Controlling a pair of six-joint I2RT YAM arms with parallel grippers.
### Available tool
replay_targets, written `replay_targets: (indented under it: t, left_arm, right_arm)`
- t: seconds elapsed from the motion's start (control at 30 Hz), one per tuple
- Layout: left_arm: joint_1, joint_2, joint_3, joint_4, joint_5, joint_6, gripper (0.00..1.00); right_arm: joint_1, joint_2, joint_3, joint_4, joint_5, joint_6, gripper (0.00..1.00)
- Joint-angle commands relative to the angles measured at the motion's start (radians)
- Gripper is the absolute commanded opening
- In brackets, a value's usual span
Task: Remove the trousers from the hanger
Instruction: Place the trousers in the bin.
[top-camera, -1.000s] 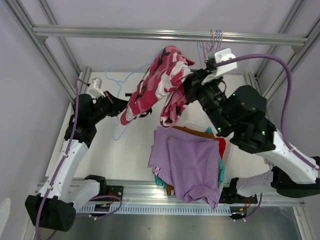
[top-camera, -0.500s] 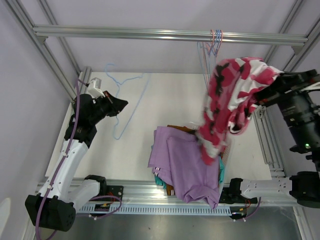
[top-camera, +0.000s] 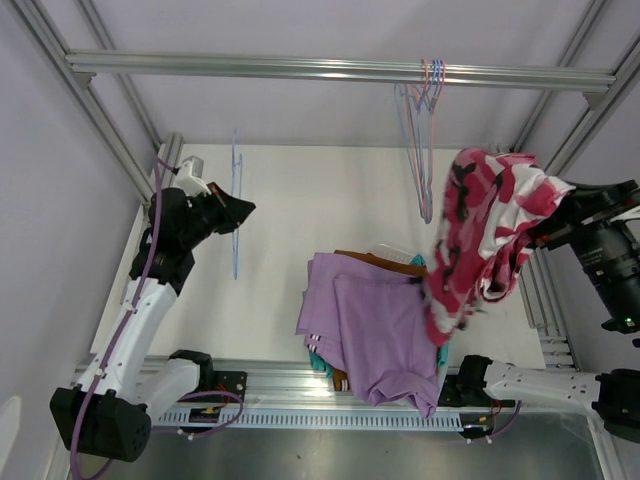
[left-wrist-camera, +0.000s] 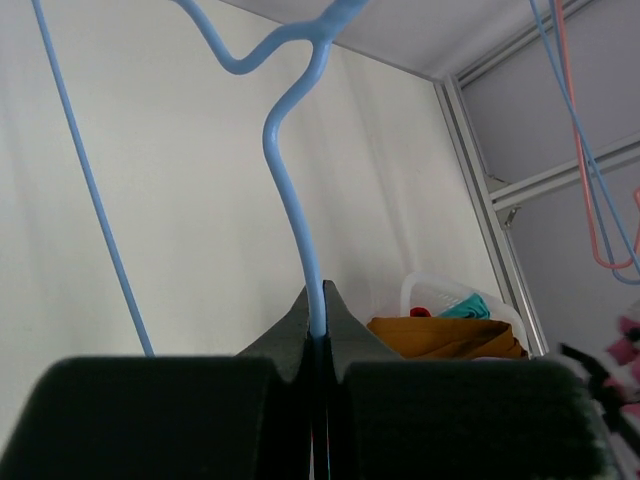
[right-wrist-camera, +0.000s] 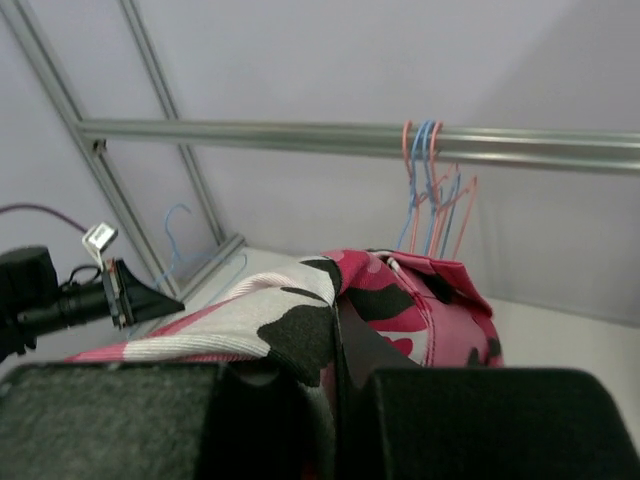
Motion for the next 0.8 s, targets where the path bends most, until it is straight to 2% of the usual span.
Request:
replay_targets:
  t: [0.0, 0.17, 0.33, 0.77]
  left_arm:
    - [-0.01, -0.001, 0.027, 0.017, -0.006, 0.033, 0.01]
    - [-0.018, 0.003, 0.031, 0.008, -0.019, 0.043, 0.0]
    - [-0.019, 0.011, 0.033, 0.002, -0.019, 0.047, 0.01]
    - [-0.027, 0.011, 0.036, 0.0, -0.021, 0.053, 0.0]
  right_arm:
    - [-0.046, -0.03, -0.031, 0.019, -0.194, 0.081, 0.0]
    - [-0.164, -0.06, -0.112, -0.003, -0.315, 0.139, 0.0]
    - [-0.205, -0.086, -0.14, 0.011, -0.317, 0.155, 0.0]
    - [-0.241, -0.073, 0.021, -0.096, -0.326, 0.116, 0.0]
